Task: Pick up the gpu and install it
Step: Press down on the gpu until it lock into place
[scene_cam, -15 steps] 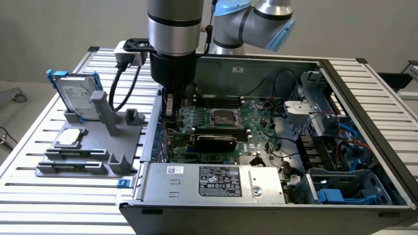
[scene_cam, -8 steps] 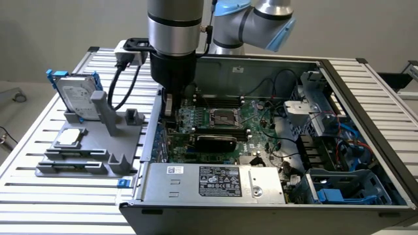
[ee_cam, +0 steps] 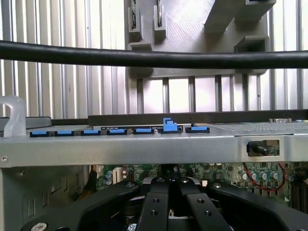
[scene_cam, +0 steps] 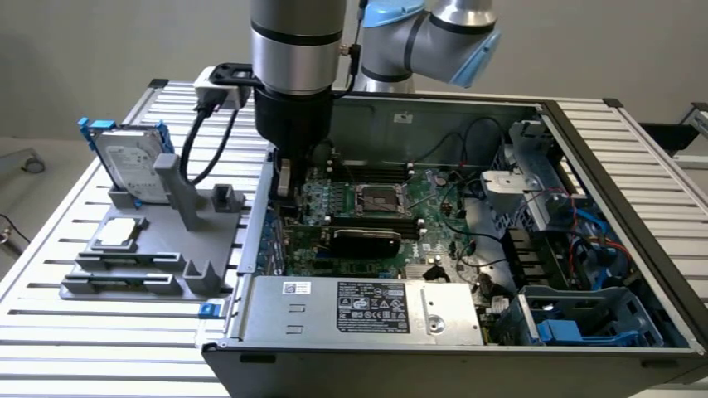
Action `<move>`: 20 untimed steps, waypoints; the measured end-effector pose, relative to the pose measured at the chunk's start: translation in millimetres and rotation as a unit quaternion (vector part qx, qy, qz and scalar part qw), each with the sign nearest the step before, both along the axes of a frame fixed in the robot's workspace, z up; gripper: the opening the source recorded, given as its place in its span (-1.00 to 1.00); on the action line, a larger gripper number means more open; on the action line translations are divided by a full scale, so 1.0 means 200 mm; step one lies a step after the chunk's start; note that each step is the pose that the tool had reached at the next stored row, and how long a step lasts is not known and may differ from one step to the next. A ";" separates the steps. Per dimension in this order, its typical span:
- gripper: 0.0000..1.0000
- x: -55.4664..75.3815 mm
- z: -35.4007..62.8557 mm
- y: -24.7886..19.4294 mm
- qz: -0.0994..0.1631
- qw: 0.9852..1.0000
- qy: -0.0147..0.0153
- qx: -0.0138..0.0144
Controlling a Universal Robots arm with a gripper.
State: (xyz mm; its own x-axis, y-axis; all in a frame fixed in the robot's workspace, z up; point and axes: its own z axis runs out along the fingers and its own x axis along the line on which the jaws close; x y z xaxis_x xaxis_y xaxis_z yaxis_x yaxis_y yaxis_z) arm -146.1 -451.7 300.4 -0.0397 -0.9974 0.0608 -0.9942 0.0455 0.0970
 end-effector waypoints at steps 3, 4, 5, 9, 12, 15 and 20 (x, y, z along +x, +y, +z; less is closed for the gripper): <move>-0.79 0.00 0.001 0.000 -0.004 1.000 0.001 -0.004; -0.79 0.01 0.002 0.000 -0.006 1.000 0.001 -0.005; -0.79 0.01 0.002 0.000 -0.008 1.000 0.001 -0.005; -0.79 0.01 0.002 0.000 -0.017 1.000 0.002 -0.007; -0.79 0.01 0.002 0.000 -0.032 0.999 0.002 -0.007; -0.79 0.01 0.002 0.000 -0.050 0.999 0.003 -0.008; -0.79 0.01 0.002 0.000 -0.078 0.997 0.004 -0.008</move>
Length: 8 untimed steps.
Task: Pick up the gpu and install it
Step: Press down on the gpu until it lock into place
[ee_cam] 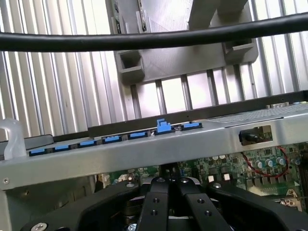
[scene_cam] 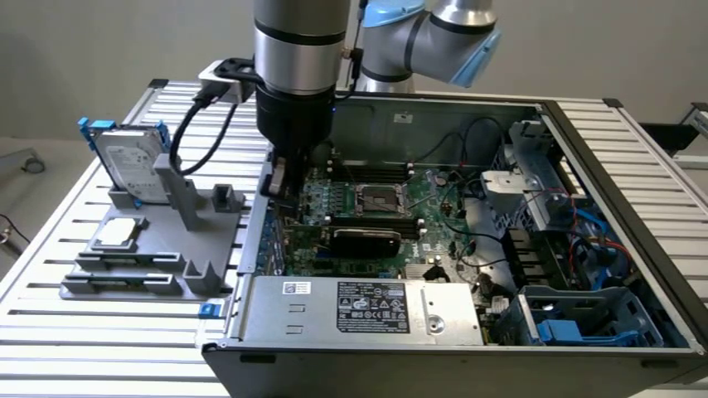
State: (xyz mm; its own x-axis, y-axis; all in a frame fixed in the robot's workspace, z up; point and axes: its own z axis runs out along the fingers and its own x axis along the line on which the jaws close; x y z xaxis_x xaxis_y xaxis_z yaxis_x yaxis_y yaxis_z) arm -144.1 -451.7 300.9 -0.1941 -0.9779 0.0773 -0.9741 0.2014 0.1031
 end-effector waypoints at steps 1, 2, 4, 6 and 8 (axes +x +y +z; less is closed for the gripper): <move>-0.79 0.00 0.000 0.000 -0.005 1.000 0.000 0.000; -0.79 0.00 0.000 0.000 -0.009 1.000 0.001 0.000; -0.79 0.00 0.000 0.000 -0.015 1.000 0.002 0.000; -0.79 0.00 0.001 0.000 -0.020 1.000 0.004 0.000; -0.79 0.00 0.002 0.000 -0.026 1.000 0.005 0.000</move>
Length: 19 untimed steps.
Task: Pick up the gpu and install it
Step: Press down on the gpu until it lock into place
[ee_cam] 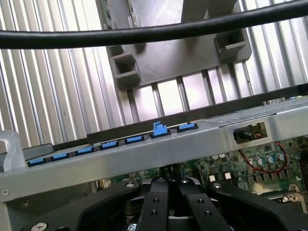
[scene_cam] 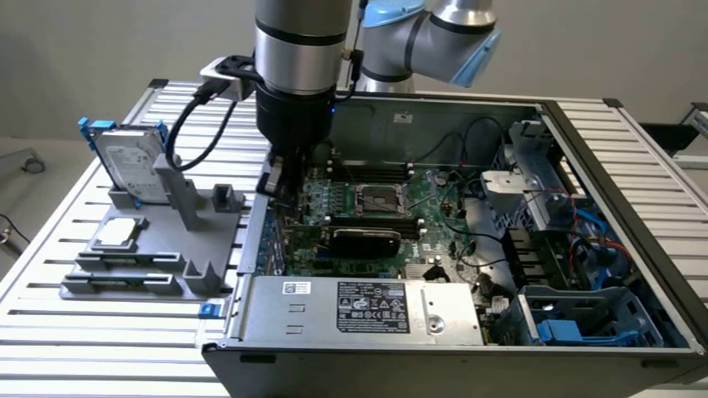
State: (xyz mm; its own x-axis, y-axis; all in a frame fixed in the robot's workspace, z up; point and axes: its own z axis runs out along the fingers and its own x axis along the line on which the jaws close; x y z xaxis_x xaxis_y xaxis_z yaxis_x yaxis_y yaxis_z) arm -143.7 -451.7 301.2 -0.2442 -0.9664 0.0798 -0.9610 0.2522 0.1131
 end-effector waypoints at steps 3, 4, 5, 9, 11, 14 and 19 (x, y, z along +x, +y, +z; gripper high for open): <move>-0.79 0.00 0.001 0.000 -0.009 1.000 0.002 0.000; -0.79 0.00 0.001 0.000 -0.012 1.000 0.003 0.000; -0.79 0.00 0.001 0.000 -0.015 1.000 0.004 0.000; -0.79 0.00 0.001 0.000 -0.026 1.000 0.004 0.000; -0.79 0.00 0.000 0.000 -0.031 0.999 0.004 0.000; -0.79 0.00 -0.002 0.000 -0.039 0.999 0.004 0.000; -0.79 0.00 -0.009 0.000 -0.050 0.999 0.004 -0.001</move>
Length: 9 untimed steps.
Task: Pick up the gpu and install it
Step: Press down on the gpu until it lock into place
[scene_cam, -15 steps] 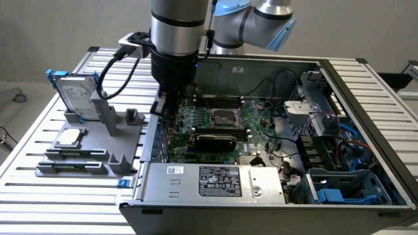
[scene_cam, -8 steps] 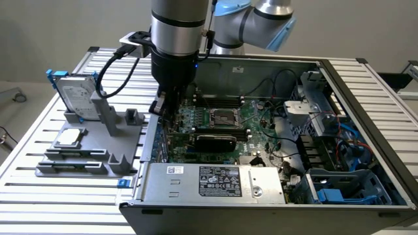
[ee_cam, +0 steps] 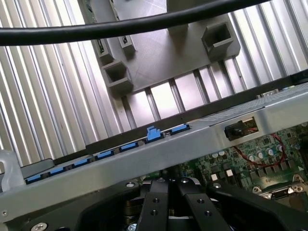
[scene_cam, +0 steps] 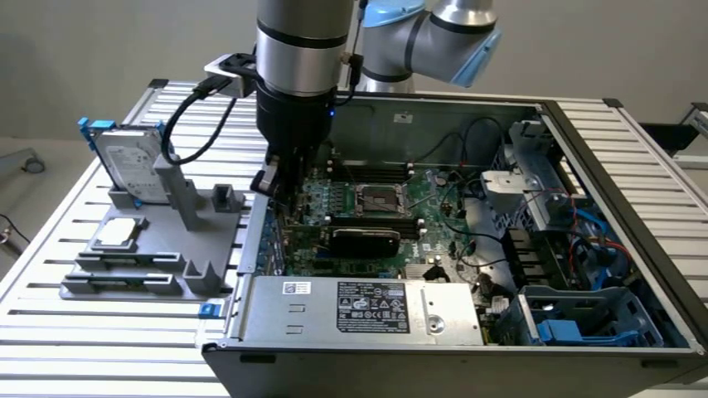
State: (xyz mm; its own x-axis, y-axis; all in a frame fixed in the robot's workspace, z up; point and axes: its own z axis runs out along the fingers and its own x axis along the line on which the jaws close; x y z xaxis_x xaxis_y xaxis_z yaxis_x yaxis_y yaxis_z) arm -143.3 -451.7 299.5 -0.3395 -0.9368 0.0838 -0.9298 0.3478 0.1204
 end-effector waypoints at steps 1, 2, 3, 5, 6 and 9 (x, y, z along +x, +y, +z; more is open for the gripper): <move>-0.79 0.00 -0.001 0.000 -0.002 1.000 0.000 0.000; -0.79 0.00 -0.003 0.000 -0.004 1.000 0.000 0.000; -0.79 0.00 -0.004 0.000 -0.006 1.000 0.000 -0.001; -0.79 0.00 -0.007 0.000 -0.010 1.000 0.000 -0.001; -0.79 0.00 -0.008 0.000 -0.012 1.000 0.000 -0.002; -0.79 0.00 -0.012 0.000 -0.017 1.000 0.000 -0.003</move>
